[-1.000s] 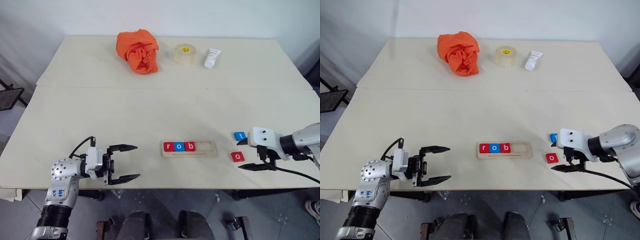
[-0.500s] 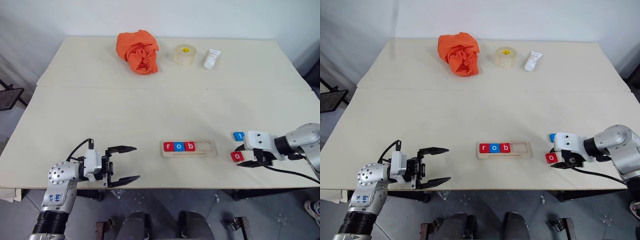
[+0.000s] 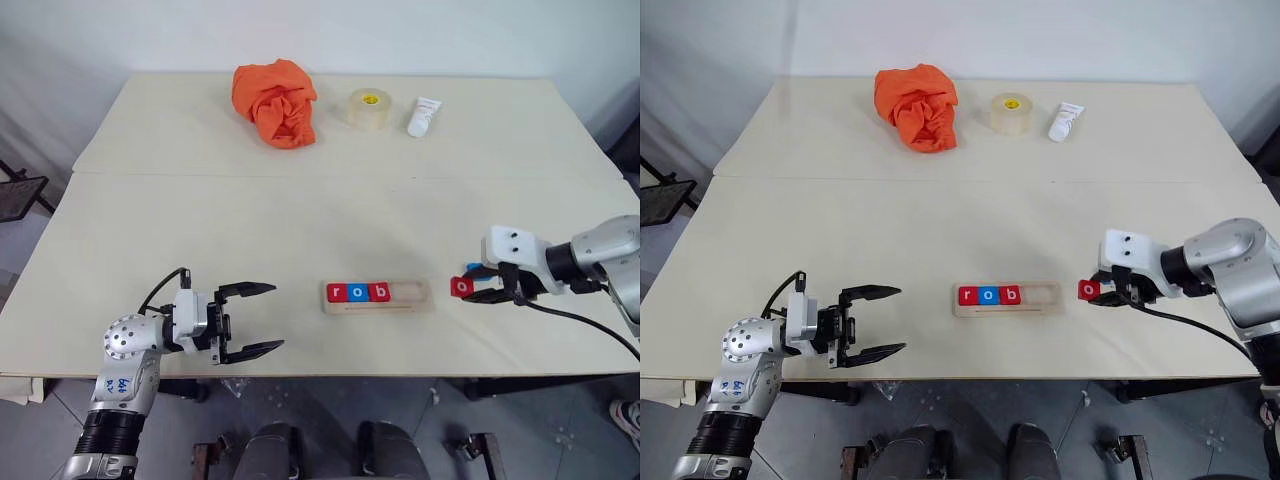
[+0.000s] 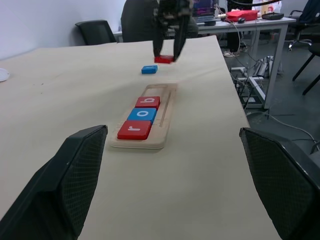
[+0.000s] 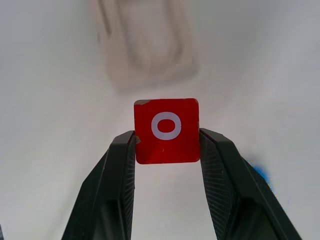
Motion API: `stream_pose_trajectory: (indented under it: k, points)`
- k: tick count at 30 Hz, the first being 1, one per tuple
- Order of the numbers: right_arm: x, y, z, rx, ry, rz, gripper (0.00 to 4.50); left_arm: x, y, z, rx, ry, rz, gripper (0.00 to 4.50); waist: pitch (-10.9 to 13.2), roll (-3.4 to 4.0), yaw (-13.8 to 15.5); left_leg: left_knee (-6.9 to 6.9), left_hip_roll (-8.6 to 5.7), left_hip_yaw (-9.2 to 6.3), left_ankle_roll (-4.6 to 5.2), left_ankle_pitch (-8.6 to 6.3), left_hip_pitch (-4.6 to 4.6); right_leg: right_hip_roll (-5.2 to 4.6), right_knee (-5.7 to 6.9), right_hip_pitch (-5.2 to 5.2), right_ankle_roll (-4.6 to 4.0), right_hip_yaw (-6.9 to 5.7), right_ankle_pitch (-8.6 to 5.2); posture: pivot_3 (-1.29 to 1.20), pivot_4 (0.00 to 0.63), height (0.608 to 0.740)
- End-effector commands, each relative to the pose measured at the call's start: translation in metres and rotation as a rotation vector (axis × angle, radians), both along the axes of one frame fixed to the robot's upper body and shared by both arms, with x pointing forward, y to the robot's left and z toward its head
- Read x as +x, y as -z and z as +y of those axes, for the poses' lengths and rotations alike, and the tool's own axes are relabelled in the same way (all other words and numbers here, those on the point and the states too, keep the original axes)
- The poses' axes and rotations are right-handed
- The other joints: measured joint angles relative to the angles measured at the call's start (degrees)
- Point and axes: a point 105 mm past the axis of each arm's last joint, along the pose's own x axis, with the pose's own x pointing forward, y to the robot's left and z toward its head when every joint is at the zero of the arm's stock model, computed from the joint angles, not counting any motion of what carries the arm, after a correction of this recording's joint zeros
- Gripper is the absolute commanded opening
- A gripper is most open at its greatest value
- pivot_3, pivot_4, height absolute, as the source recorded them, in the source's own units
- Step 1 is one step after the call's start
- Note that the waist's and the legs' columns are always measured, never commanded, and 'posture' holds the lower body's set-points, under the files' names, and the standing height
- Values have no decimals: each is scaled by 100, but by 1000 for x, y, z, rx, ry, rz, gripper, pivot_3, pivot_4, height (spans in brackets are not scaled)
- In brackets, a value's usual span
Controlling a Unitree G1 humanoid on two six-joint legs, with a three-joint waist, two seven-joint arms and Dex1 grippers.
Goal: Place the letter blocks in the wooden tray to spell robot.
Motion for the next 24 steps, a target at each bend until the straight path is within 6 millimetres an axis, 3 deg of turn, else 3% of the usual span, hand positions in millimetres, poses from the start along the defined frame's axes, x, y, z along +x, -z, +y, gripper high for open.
stream_pose_trajectory:
  k: [1, 5, 10, 24]
  points:
    - [3, -13, 22, 35, -26, -25, 1447, 2, -3, -3, -7, 12, -30, 4500, 0, 0, -5, 0, 0, 0, 0, 0, 0, 0, 0, 0, 0, 0, 0, 0, 150, 740]
    - [9, -3, 43, 28, -61, -10, 1447, 2, -3, -4, -9, 22, -37, 4500, 0, 0, -11, 0, 0, 0, -1, -1, -2, 1, 2, -3, 0, 0, 0, 0, 150, 740]
    - [15, 2, 55, 28, -78, -5, 1447, 4, -3, -6, -8, 25, -45, 4500, 0, 0, -1, 1, -3, 1, -1, -1, -10, 1, 8, -13, 0, 0, 0, 0, 150, 740]
    - [19, 14, 69, -11, -150, 14, 1447, 1, -3, -8, -21, 9, -58, 4500, 0, 0, -7, 3, -3, 0, -1, -1, -11, 2, 10, -14, 0, -1, 0, 0, 150, 740]
